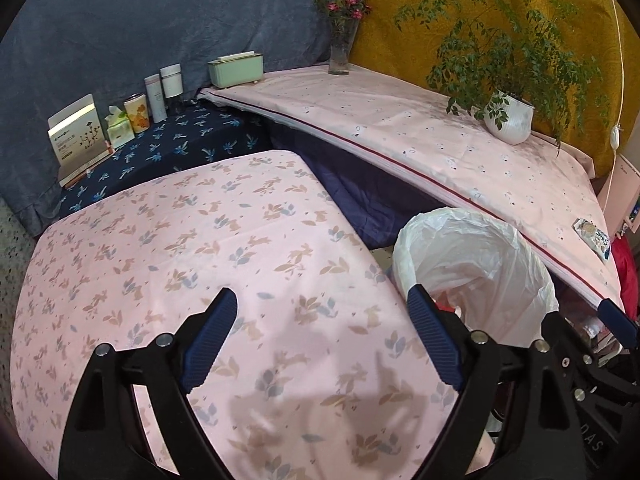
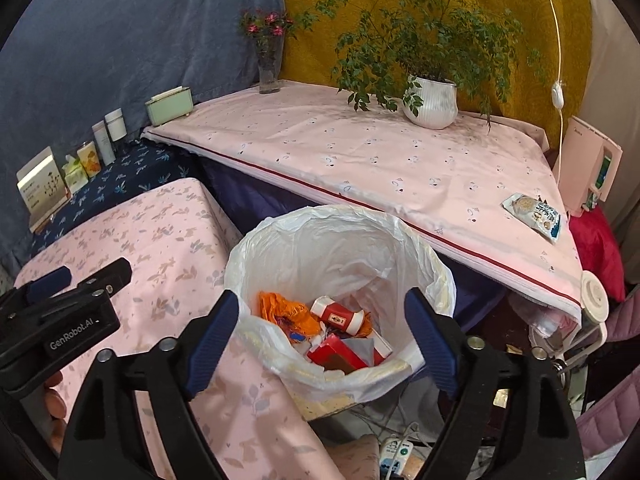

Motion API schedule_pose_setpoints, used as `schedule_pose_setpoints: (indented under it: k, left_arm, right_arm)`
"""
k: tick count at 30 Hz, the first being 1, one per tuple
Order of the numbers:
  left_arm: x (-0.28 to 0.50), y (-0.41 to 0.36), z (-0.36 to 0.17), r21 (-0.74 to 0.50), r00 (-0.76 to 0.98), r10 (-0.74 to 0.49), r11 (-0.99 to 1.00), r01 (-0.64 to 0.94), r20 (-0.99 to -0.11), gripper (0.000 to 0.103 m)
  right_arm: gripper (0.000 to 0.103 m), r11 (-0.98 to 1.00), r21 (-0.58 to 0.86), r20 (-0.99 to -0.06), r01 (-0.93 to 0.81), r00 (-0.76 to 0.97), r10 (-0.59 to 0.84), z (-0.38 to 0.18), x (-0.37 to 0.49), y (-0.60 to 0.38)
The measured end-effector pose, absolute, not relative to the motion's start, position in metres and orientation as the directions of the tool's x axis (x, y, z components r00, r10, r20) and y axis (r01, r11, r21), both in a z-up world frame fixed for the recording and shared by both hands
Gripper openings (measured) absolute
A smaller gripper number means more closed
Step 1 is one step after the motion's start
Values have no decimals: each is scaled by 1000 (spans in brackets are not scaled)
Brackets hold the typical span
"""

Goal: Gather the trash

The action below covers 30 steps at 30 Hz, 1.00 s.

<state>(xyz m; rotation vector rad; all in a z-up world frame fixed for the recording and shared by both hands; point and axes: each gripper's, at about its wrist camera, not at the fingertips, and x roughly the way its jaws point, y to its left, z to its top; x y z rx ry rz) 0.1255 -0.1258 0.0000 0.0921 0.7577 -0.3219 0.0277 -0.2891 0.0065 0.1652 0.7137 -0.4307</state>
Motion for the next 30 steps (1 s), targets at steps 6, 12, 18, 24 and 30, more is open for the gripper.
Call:
schedule_pose_setpoints:
  k: [6, 12, 18, 24, 30]
  left_arm:
    - [107, -115, -7, 15, 699, -204, 956, 294, -685, 90]
    - [99, -111, -14, 8, 681, -203, 956, 294, -703, 91]
    - [95, -111, -20, -8, 662, -208, 957, 291, -720, 92]
    - [92, -114, -24, 5, 663, -194, 958, 286, -723, 92]
    - [92, -113, -27, 2, 658, -190, 960, 280, -729, 92]
  right_arm:
    - [94, 908, -7, -675, 420, 667, -313, 0, 11, -274]
    - [97, 914, -40, -679, 404, 660, -322, -5, 2, -266]
    - [97, 913, -47, -689, 405, 648, -323, -8, -3, -267]
    - [97, 914, -46, -702, 403, 638, -317, -12, -5, -269]
    - [97, 915, -43, -704, 402, 638, -314, -12, -4, -269]
